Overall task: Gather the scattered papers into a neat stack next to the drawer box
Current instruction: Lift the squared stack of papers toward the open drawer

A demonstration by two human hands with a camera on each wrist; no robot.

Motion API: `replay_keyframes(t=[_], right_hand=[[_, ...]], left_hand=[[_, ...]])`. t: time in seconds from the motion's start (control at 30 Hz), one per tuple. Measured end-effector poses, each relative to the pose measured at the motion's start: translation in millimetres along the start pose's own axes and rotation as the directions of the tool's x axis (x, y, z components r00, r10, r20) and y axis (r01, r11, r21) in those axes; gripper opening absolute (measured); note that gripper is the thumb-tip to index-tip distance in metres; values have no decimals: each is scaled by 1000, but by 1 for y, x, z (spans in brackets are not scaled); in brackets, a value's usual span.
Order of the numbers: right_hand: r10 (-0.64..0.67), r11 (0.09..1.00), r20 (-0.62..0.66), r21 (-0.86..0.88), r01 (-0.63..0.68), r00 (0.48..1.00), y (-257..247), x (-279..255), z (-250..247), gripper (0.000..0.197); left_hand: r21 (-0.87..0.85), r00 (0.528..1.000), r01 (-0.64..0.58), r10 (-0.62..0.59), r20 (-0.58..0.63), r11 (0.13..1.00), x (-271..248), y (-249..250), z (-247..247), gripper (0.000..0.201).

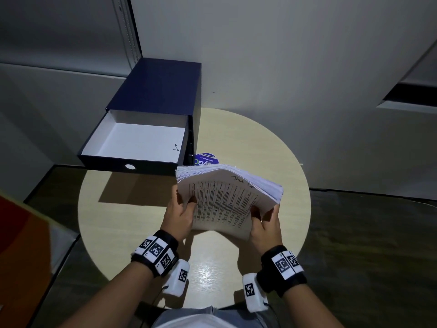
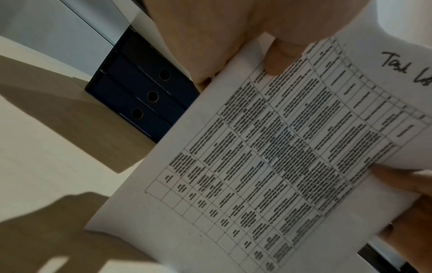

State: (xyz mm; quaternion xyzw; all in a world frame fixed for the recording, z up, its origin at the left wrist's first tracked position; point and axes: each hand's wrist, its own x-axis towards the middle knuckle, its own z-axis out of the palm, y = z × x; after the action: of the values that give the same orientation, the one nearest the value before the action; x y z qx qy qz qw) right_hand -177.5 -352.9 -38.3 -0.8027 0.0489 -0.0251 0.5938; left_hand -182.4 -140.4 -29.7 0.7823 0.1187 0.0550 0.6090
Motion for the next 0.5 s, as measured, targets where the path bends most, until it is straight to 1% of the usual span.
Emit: replay_keyframes(t=[0.1,0.17,0.23,0.3,0.33,0.43,0.5], right_hand=[[-43,998,-29,-35,42,999,-8,7,1,37],[-67,997,-28,-37,66,997,-19,12,-2,26],[-79,997,-62,-11,78,995,-32,20,-7,24],[-68,996,-118,58,75,991,-46,31,-13,28],[-56,993,-136,97,69,989,-54,37,-16,27],[-51,983,-120,169,71,991,-74,54,-20,23],[-70,979,-100,184,87,993,-84,61,-20,25]], left_hand=[[2,999,37,-37,13,999,5,-6,-4,43],[65,999,36,-38,28,997,8,-8,-9,33],[63,996,21,-26,90,998,5,-6,-14,20],[48,986,-6,-2,165,999,-1,-7,-18,23],[61,985,-23,12,174,998,-3,-9,-21,24],[55,989,-43,34,146,998,-7,-9,-28,23],[42,992,-49,44,122,998,-8,-4,-32,22]])
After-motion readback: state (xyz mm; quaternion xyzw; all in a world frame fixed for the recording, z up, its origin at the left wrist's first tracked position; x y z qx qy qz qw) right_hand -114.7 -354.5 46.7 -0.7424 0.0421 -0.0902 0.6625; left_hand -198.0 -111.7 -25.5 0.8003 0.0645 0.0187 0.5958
